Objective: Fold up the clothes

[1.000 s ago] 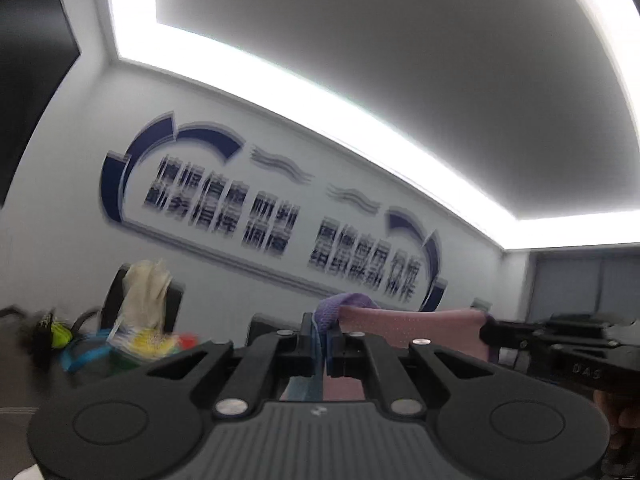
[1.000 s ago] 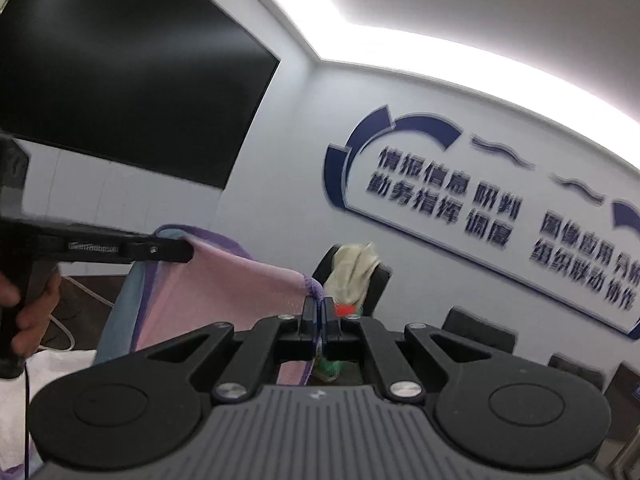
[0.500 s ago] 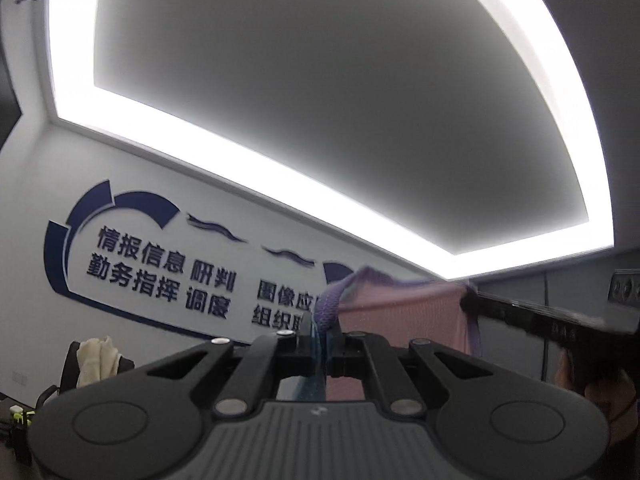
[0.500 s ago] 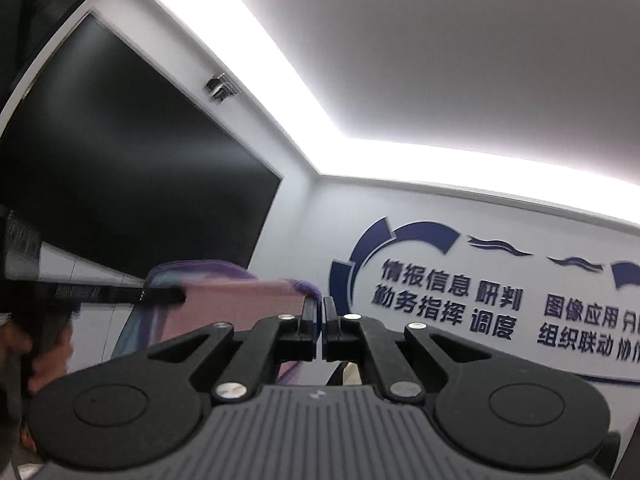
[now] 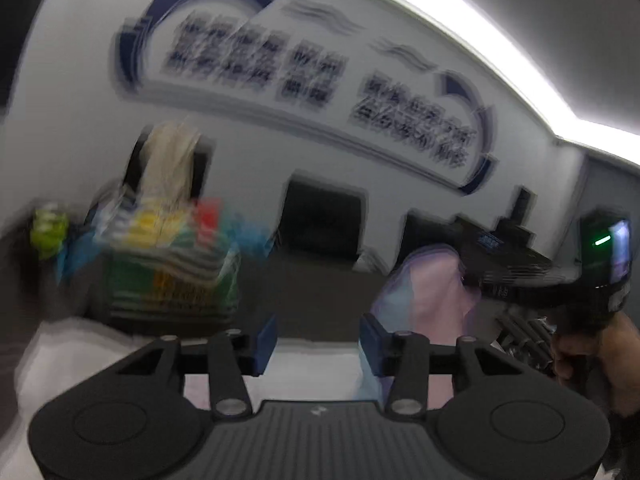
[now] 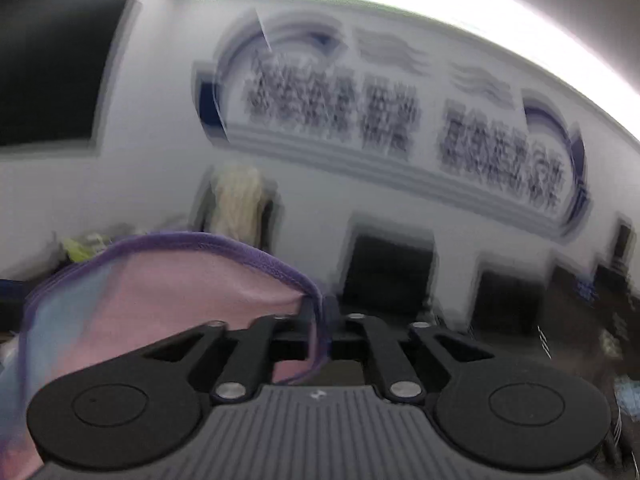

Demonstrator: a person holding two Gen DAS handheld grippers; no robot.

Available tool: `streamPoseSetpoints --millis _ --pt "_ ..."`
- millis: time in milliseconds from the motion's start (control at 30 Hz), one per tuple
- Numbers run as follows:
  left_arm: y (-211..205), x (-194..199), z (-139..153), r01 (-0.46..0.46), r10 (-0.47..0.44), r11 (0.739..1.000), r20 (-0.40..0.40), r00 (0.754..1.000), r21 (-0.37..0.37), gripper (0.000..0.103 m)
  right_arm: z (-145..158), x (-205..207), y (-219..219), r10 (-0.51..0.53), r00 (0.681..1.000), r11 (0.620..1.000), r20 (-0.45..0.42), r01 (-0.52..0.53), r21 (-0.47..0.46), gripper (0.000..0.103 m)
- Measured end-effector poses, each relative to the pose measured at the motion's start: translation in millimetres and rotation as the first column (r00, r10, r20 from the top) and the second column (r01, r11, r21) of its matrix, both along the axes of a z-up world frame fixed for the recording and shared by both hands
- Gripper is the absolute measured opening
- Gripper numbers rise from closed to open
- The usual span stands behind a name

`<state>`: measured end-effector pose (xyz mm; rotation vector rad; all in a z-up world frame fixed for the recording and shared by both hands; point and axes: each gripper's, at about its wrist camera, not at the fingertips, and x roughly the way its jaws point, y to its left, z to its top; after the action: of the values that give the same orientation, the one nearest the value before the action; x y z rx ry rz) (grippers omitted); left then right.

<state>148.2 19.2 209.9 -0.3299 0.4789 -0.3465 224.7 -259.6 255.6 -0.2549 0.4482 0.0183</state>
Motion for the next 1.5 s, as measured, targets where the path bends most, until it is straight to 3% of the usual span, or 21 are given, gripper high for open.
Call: streamPoseSetpoints --millis 67,133,233,300,400,500,567,667,733,800,833,867,1000,1033,1100,1233,1267,1300,1333,1400,1500 --pt "16.7 -29.3 -50.3 0.104 -0.110 0.990 -0.058 0.992 -0.092 0.045 -59.1 32.3 -11.1 -0.053 0.984 0.998 -0.171 0.048 -0.032 0.032" --pt "30.8 -71.7 -85.7 0.201 -0.205 0.977 -0.050 0.977 -0.075 0.047 -102.2 20.2 -21.1 0.005 0.970 1.000 -0.245 -0.007 -0.008 0.042" --pt "48.7 -129.9 -122.5 0.269 -0.270 0.961 0.008 0.963 0.064 0.054 -138.8 -47.2 -24.1 0.141 0.958 0.990 -0.251 -0.130 0.058 0.050" --pt "62.8 -162.7 -141.1 0.289 -0.292 0.952 0.018 0.956 0.098 0.057 -161.2 -109.1 -18.8 0.258 0.936 0.965 -0.239 -0.238 0.111 0.051" --pt "91.4 -212.6 -160.3 0.294 -0.299 0.947 0.022 0.954 0.130 0.061 -175.8 -209.6 18.4 0.487 0.845 0.873 -0.219 -0.471 0.124 0.054" --pt "110.6 -240.6 -162.4 0.282 -0.295 0.942 0.049 0.954 0.181 0.063 -186.2 -279.9 59.9 0.650 0.728 0.758 -0.219 -0.643 0.113 0.059" --pt "109.4 -254.5 -160.6 0.317 -0.333 0.925 0.048 0.942 0.211 0.064 -197.7 -310.3 83.4 0.715 0.666 0.696 -0.213 -0.706 0.129 0.059" --pt "87.4 -266.0 -166.4 0.362 -0.398 0.876 0.054 0.916 0.320 0.065 -213.8 -314.4 112.3 0.729 0.631 0.679 -0.265 -0.716 0.162 0.058" --pt "72.3 -265.6 -171.3 0.369 -0.413 0.855 0.049 0.909 0.364 0.065 -227.7 -321.2 118.7 0.722 0.635 0.683 -0.273 -0.717 0.139 0.055" --pt "62.7 -266.6 -180.4 0.374 -0.420 0.853 0.053 0.906 0.365 0.065 -237.2 -317.8 118.9 0.706 0.643 0.699 -0.296 -0.701 0.145 0.015" --pt "59.0 -267.9 -184.6 0.377 -0.422 0.856 0.055 0.905 0.353 0.064 -239.6 -314.1 114.5 0.686 0.661 0.722 -0.304 -0.671 0.170 0.006" --pt "55.0 -268.5 -185.6 0.385 -0.427 0.859 0.060 0.902 0.337 0.064 -235.3 -311.2 105.5 0.676 0.674 0.735 -0.298 -0.642 0.216 0.006" --pt "41.5 -273.9 -181.7 0.400 -0.459 0.856 0.124 0.880 0.327 0.064 -178.6 -310.6 54.8 0.646 0.746 0.752 -0.164 -0.583 0.309 0.006" --pt "37.3 -272.3 -180.1 0.395 -0.456 0.858 0.133 0.880 0.328 0.065 -165.3 -309.0 39.7 0.612 0.781 0.773 -0.127 -0.556 0.304 0.006" --pt "27.4 -261.1 -180.5 0.376 -0.430 0.871 0.119 0.895 0.317 0.065 -153.2 -296.2 15.7 0.487 0.869 0.853 -0.088 -0.452 0.259 0.006" --pt "16.6 -233.0 -188.4 0.304 -0.323 0.913 0.026 0.946 0.270 0.064 -177.6 -254.8 0.7 0.416 0.892 0.894 -0.178 -0.366 0.258 0.014" --pt "17.1 -228.5 -190.2 0.279 -0.288 0.925 -0.001 0.958 0.258 0.064 -187.8 -245.4 2.2 0.377 0.903 0.917 -0.207 -0.332 0.221 0.029" --pt "19.3 -227.4 -190.9 0.260 -0.265 0.933 -0.015 0.964 0.248 0.064 -196.2 -239.3 4.3 0.326 0.918 0.941 -0.225 -0.293 0.169 0.037" --pt "22.8 -227.6 -190.9 0.245 -0.247 0.939 -0.021 0.969 0.242 0.064 -202.5 -236.1 5.7 0.273 0.936 0.961 -0.223 -0.253 0.114 0.043" --pt "28.5 -228.2 -189.2 0.229 -0.229 0.944 -0.027 0.973 0.236 0.064 -205.2 -237.7 3.5 0.218 0.957 0.976 -0.189 -0.210 0.062 0.043" --pt "24.8 -222.8 -183.1 0.253 -0.253 0.941 -0.031 0.967 0.225 0.064 -193.8 -248.8 -8.5 0.243 0.961 0.964 -0.132 -0.224 0.142 0.053"
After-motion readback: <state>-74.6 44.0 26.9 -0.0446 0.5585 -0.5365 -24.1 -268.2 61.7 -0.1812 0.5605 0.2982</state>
